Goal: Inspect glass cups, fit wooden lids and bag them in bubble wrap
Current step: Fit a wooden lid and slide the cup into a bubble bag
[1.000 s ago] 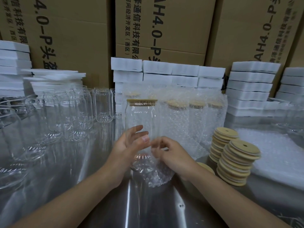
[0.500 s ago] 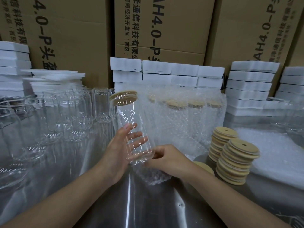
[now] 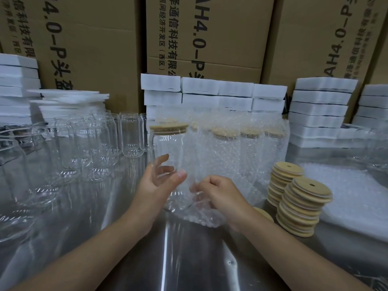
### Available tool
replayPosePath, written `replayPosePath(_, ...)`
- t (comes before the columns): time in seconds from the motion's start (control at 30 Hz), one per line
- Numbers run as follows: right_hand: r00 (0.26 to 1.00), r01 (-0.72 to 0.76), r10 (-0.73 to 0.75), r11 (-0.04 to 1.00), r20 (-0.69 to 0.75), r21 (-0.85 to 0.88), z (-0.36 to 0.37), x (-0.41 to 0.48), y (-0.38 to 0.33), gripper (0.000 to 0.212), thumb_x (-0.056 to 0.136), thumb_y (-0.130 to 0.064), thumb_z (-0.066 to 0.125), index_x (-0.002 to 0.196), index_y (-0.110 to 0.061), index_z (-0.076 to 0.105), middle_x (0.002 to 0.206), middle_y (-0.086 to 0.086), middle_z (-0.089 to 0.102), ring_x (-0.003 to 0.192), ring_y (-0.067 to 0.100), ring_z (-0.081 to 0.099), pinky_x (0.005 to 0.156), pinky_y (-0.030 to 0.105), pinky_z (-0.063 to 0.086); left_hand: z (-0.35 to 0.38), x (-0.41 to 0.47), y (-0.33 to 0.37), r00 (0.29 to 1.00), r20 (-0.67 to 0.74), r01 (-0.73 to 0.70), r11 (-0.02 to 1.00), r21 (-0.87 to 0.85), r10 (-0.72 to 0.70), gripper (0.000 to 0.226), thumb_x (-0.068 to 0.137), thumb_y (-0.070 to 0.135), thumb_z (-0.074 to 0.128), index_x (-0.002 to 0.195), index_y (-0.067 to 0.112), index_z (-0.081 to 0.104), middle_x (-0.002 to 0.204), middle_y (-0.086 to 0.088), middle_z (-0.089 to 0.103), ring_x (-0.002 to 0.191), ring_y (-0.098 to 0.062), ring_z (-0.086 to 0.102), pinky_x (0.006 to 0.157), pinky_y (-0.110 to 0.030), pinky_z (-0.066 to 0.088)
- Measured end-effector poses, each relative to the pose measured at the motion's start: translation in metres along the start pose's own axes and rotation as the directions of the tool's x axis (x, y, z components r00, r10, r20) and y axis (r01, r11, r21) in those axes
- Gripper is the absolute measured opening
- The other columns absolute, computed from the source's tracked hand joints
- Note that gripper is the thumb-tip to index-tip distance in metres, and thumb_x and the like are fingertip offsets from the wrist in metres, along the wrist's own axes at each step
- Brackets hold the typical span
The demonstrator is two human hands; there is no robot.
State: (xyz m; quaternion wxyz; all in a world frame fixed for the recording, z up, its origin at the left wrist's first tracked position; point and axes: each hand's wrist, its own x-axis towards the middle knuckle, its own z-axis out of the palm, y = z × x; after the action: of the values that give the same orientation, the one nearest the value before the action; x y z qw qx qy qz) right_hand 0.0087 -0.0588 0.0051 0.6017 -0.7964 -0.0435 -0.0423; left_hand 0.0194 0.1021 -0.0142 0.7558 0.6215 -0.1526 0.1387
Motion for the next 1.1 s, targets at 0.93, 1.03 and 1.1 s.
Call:
replayPosePath(0.93, 0.874, 0.377, -0.357, 0.926, -0.33, -0.005, -0.002, -0.011, -0.007, 0.084, 0.054, -0.059, 0.074, 0.123, -0.039, 0.031, 0.106, -0.015, 0.058, 0.094, 0.002, 0.061, 0.077, 0.019, 0.047, 0.011, 0.001, 0.008, 0.937, 0.014, 0.35, 0.934, -0.067, -0.35, 0.021, 0.093, 0.027, 0.056, 0.102, 0.01, 0.064, 0.066, -0.008, 0.069, 0.056, -0.016, 0.066, 0.048, -0.023, 0.051)
replayPosePath(1.03, 0.87, 0.382, -0.364, 0.924, -0.334, -0.013, -0.003, -0.011, -0.007, 0.086, 0.05, -0.064, 0.074, 0.122, -0.041, 0.032, 0.106, -0.015, 0.057, 0.094, 0.001, 0.061, 0.078, 0.021, 0.049, 0.009, -0.001, 0.01, 0.954, 0.012, 0.301, 0.95, -0.08, -0.301, 0.016, 0.093, 0.019, 0.057, 0.101, 0.007, 0.065, 0.059, -0.004, 0.064, 0.049, -0.013, 0.062, 0.045, -0.019, 0.048)
replayPosePath(1.1, 0.87, 0.376, -0.36, 0.926, -0.337, -0.021, -0.003, -0.011, -0.006, 0.087, 0.049, -0.067, 0.073, 0.121, -0.042, 0.031, 0.106, -0.016, 0.057, 0.093, -0.001, 0.06, 0.077, 0.018, 0.047, 0.006, -0.001, 0.012, 0.963, -0.006, 0.268, 0.963, -0.039, -0.269, 0.012, 0.093, 0.008, 0.055, 0.099, 0.008, 0.065, 0.055, -0.002, 0.062, 0.045, -0.01, 0.057, 0.043, -0.017, 0.045)
